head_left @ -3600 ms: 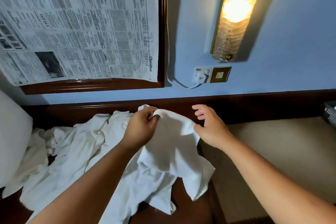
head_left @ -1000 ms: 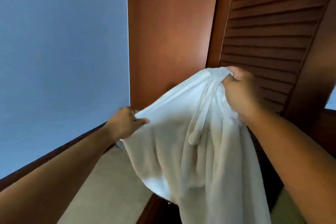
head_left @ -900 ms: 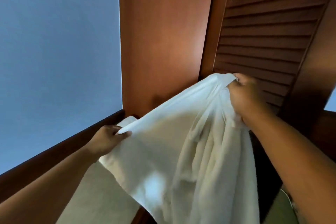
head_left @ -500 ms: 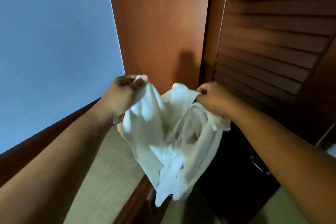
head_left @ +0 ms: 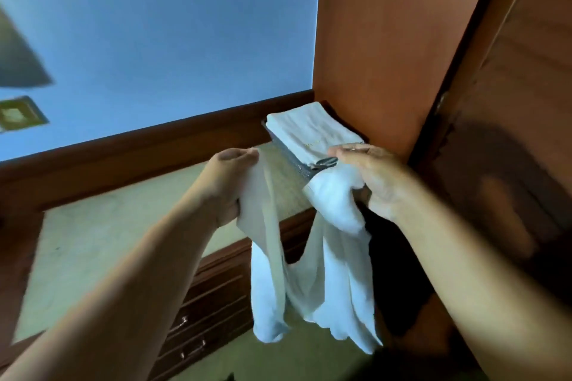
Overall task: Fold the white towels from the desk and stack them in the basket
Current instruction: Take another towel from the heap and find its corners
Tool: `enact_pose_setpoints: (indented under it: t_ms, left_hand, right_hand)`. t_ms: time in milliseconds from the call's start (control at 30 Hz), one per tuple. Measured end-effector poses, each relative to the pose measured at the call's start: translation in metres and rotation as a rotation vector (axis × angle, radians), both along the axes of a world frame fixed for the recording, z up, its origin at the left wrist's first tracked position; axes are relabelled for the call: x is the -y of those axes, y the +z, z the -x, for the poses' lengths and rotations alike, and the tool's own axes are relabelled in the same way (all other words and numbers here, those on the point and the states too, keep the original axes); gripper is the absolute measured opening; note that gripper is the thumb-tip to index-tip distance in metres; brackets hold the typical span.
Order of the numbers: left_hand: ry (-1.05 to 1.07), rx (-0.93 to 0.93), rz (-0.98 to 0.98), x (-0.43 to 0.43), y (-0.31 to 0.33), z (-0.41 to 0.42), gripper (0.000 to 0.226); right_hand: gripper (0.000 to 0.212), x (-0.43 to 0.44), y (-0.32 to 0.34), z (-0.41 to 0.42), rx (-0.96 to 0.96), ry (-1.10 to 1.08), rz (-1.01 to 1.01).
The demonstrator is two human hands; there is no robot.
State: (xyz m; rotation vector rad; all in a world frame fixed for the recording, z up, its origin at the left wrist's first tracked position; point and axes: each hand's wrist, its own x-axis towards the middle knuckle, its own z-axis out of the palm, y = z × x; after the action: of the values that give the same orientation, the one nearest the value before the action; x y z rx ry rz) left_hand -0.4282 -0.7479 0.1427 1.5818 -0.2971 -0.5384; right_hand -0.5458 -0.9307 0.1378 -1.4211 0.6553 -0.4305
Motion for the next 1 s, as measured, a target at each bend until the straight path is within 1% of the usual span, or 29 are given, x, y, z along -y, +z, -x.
enact_pose_setpoints:
  t_ms: [33, 100, 167, 233, 267, 333, 367, 400, 433, 500, 567, 633, 700, 733, 800, 867, 933, 1000]
  left_hand:
    - [0.018, 0.029, -0.017, -0.005, -0.003, 0.005, 0.009]
    - [0.011, 0.127, -0.08, -0.014, -0.003, 0.015, 0.016]
    - [-0.085, 0.227, -0.113, -0.021, -0.004, 0.026, 0.011]
    - [-0.157, 0.303, -0.171, -0.029, -0.003, 0.041, 0.024]
    - [-0.182, 0.314, -0.193, -0.033, -0.001, 0.047, 0.035]
    - [-0.229, 0.336, -0.204, -0.044, -0.001, 0.053, 0.064]
    - [-0.253, 0.348, -0.212, -0.05, -0.003, 0.054, 0.07]
    - [-0.264, 0.366, -0.216, -0.057, -0.001, 0.054, 0.068]
    - [-0.273, 0.371, -0.215, -0.065, 0.001, 0.051, 0.062]
    - [-0.259, 0.325, -0.169, -0.077, 0.004, 0.042, 0.042]
    - [-0.198, 0.227, -0.076, -0.087, 0.011, 0.028, 0.026]
    - [-0.116, 0.135, 0.016, -0.091, 0.018, 0.014, 0.021]
    - [-0.033, 0.08, 0.049, -0.094, 0.021, 0.002, 0.019]
    - [-0.005, 0.055, 0.053, -0.096, 0.021, -0.003, 0.019]
    - [0.026, 0.002, 0.074, -0.101, 0.02, -0.013, 0.018]
    - [0.041, -0.053, 0.112, -0.105, 0.02, -0.023, 0.017]
    - [0.038, -0.09, 0.166, -0.109, 0.024, -0.031, 0.017]
    - [0.025, -0.117, 0.21, -0.113, 0.027, -0.04, 0.019]
  right_hand:
    - [0.012, -0.003, 0.001, 0.003, 0.034, 0.022, -0.019]
    - [0.016, -0.011, 0.005, 0.009, 0.094, 0.08, -0.023]
    - [0.014, -0.022, 0.01, 0.016, 0.139, 0.13, -0.021]
    - [0.011, -0.037, 0.014, 0.021, 0.174, 0.167, -0.019]
    - [0.011, -0.042, 0.015, 0.022, 0.183, 0.181, -0.003]
    - [0.009, -0.053, 0.016, 0.019, 0.2, 0.2, 0.028]
    - [0.009, -0.056, 0.017, 0.018, 0.211, 0.197, 0.038]
    - [0.008, -0.059, 0.017, 0.014, 0.218, 0.183, 0.042]
    - [0.007, -0.063, 0.016, 0.01, 0.209, 0.157, 0.037]
    - [0.008, -0.068, 0.014, 0.002, 0.184, 0.124, 0.01]
    - [0.013, -0.075, 0.011, -0.008, 0.179, 0.169, -0.021]
    - [0.027, -0.086, 0.006, -0.016, 0.169, 0.27, -0.008]
    - [0.042, -0.103, 0.001, -0.021, 0.149, 0.345, 0.078]
    - [0.045, -0.114, -0.004, -0.022, 0.147, 0.351, 0.15]
    - [0.041, -0.141, -0.014, -0.027, 0.138, 0.327, 0.316]
    - [0.039, -0.162, -0.027, -0.039, 0.089, 0.299, 0.457]
    - [0.035, -0.176, -0.04, -0.058, 0.046, 0.253, 0.536]
    - [0.028, -0.185, -0.048, -0.076, 0.03, 0.183, 0.569]
